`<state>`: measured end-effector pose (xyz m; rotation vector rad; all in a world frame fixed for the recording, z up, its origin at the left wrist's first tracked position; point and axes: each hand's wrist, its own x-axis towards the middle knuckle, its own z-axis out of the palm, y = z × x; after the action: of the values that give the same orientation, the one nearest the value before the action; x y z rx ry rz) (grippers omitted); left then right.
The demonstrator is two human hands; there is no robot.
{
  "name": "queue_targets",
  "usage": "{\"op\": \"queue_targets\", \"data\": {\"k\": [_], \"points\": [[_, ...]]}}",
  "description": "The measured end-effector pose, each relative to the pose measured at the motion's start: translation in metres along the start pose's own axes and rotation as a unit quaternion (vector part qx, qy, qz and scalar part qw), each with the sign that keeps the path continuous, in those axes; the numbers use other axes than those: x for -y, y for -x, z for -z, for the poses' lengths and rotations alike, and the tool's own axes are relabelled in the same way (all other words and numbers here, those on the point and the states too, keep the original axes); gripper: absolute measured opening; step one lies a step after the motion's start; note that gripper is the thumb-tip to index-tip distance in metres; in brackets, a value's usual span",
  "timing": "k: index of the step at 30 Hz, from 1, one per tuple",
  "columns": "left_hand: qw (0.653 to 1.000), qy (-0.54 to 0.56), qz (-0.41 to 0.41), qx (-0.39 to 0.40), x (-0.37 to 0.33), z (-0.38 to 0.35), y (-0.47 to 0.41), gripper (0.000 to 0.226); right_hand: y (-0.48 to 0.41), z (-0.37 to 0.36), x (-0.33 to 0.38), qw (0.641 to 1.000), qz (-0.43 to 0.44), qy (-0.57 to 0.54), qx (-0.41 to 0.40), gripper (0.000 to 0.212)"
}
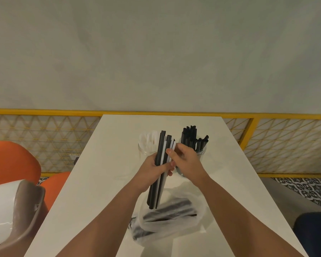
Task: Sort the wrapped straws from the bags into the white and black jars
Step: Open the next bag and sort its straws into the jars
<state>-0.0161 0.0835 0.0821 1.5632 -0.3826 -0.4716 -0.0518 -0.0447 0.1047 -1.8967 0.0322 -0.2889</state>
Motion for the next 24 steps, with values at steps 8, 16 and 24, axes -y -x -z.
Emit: {"op": "queue_targets", "data": {"k": [8, 16, 24], "points": [[1.0, 0.013, -0.005, -0.019, -0.003, 0.004, -0.001, 0.01, -0.004, -0.01, 0.003, 0.997, 0.029, 0.058, -0.04, 0.016], [0.999, 0.037, -0.011, -0.036, -0.006, 0.012, 0.0, 0.013, -0.018, -0.016, 0.015, 0.992, -0.02, 0.125, -0.017, 0.015], [0.986, 0.066, -0.015, -0.152, -0.006, 0.046, -0.007, 0.003, -0.048, -0.002, 0.034, 0.993, -0.005, -0.031, -0.11, 0.014]]}}
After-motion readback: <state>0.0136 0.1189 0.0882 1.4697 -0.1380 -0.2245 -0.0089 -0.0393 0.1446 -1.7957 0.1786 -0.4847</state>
